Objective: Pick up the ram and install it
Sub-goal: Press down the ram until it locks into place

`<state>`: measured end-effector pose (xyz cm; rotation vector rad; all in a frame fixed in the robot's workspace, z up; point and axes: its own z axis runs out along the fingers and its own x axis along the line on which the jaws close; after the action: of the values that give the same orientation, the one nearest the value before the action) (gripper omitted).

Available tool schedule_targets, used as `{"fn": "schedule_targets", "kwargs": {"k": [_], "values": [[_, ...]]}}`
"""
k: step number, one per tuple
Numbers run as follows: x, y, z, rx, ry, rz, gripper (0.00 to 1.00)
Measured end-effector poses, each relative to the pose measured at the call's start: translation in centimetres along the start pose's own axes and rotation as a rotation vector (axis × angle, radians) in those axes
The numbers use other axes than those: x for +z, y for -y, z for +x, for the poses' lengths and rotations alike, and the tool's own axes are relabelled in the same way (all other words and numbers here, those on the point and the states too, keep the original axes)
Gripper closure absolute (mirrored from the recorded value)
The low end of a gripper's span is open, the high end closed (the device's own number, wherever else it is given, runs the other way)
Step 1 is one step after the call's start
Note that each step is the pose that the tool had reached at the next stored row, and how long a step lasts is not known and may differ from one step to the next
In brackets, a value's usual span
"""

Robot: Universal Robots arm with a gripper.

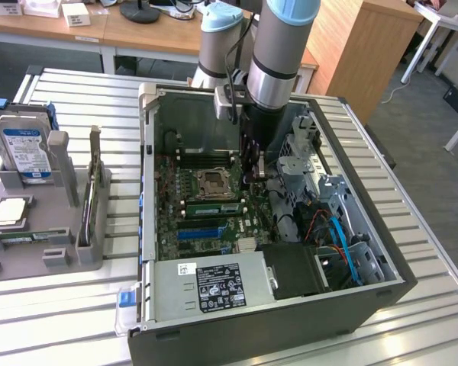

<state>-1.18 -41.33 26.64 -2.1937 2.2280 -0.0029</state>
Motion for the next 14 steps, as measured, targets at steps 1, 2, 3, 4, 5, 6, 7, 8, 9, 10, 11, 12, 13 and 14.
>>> {"fn": "schedule_targets", "kwargs": {"k": [1,2,3,4,5,6,7,8,9,10,11,12,13,14], "values": [[0.1,0.0,0.0,0.0,0.0003,0.0,0.89],[0.13,0.0,0.0,0.0,0.0007,0.0,0.89],[0.13,0.0,0.0,0.0,0.0014,-0.0002,0.89],[0.13,0.0,0.0,0.0,0.0023,0.0,0.89],[0.14,0.0,0.0,0.0,0.0028,0.0,0.89],[0.15,0.0,0.0,0.0,0.0031,0.0,0.89],[0.14,0.0,0.0,0.0,0.0031,0.0,0.89],[0.14,0.0,0.0,0.0,0.0031,-0.0001,0.89],[0.16,0.0,0.01,0.0,0.0031,-0.0001,0.89],[0.22,0.0,0.01,0.0,0.0032,0.0,0.89],[0.31,0.0,0.01,0.0,0.0032,-0.0001,0.89],[0.41,0.0,0.0,0.0,0.0031,-0.0001,0.89],[0.51,0.0,0.0,0.0,0.0031,-0.0001,0.89],[0.6,-0.01,0.01,0.0,0.0031,-0.0001,0.89]]}}
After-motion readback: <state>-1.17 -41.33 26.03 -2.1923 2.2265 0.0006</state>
